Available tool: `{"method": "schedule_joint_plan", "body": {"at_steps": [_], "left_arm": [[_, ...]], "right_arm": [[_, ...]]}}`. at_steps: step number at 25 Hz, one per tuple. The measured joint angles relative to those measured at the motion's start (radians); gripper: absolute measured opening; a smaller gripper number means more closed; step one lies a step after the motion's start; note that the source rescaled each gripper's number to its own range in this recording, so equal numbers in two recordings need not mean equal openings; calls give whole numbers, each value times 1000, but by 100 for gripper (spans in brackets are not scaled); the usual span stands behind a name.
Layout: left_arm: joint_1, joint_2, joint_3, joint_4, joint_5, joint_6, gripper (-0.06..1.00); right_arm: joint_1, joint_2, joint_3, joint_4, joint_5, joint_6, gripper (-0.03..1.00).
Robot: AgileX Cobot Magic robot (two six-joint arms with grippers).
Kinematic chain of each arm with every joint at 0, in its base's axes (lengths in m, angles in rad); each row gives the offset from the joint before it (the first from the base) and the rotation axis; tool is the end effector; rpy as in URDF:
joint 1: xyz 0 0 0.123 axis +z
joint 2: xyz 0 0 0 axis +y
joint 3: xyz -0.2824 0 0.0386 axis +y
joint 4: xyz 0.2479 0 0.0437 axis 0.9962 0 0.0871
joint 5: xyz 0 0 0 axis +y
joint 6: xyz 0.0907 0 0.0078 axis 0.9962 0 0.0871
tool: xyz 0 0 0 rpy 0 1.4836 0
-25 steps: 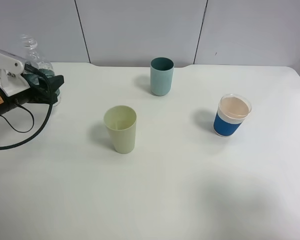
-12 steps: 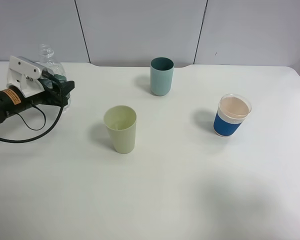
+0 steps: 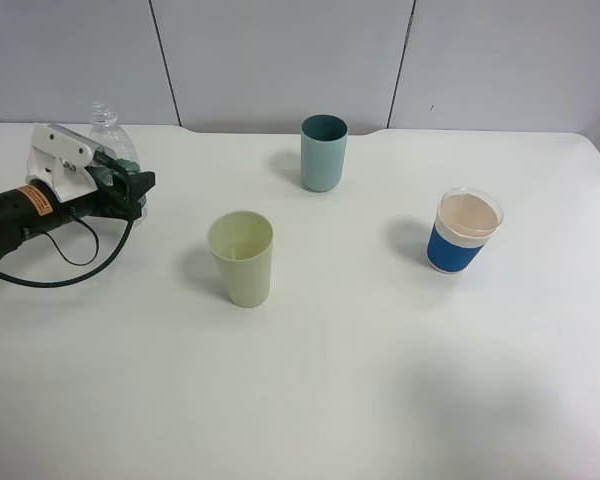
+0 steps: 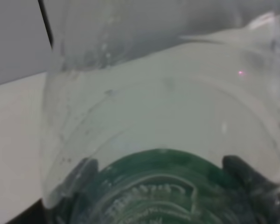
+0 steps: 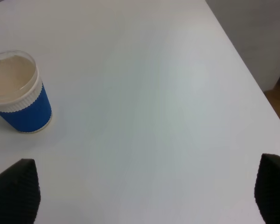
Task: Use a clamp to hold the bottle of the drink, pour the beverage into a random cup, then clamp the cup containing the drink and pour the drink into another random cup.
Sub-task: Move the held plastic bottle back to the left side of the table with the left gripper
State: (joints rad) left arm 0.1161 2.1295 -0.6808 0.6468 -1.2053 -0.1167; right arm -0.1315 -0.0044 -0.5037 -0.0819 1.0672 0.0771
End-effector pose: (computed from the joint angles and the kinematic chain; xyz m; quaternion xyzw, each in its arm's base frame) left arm 0.3328 -0.0127 0.0834 0.1936 0.7483 -0.1520 0.6161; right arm -0.0072 -0.0056 0.2779 0.0906 0.8473 -0.0551 0.5205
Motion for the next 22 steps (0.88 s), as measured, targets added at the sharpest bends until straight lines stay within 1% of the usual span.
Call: {"method": "schedule_joint_plan", "body": {"at_steps": [10, 11, 12, 14, 15, 16, 17, 19, 22], "left_arm": [[0, 12, 0, 37, -15, 0, 9], [0, 12, 0, 37, -15, -3, 15], [0, 12, 0, 37, -14, -10, 28], [0, 16, 0, 38, -14, -32, 62], [0, 18, 0, 39, -14, -40, 72], [0, 18, 0, 40, -12, -43, 79], [0, 18, 0, 40, -10, -46, 83], [0, 13, 0, 40, -9, -48, 87], [0, -8, 19, 40, -7, -48, 88]], "right_arm": [[0, 0, 0, 0, 0, 0, 100], [0, 0, 0, 0, 0, 0, 100], [0, 0, 0, 0, 0, 0, 100], [0, 0, 0, 0, 0, 0, 100], [0, 0, 0, 0, 0, 0, 100], [0, 0, 0, 0, 0, 0, 100], [0, 0, 0, 0, 0, 0, 100], [0, 0, 0, 0, 0, 0, 100], [0, 0, 0, 0, 0, 0, 100]]}}
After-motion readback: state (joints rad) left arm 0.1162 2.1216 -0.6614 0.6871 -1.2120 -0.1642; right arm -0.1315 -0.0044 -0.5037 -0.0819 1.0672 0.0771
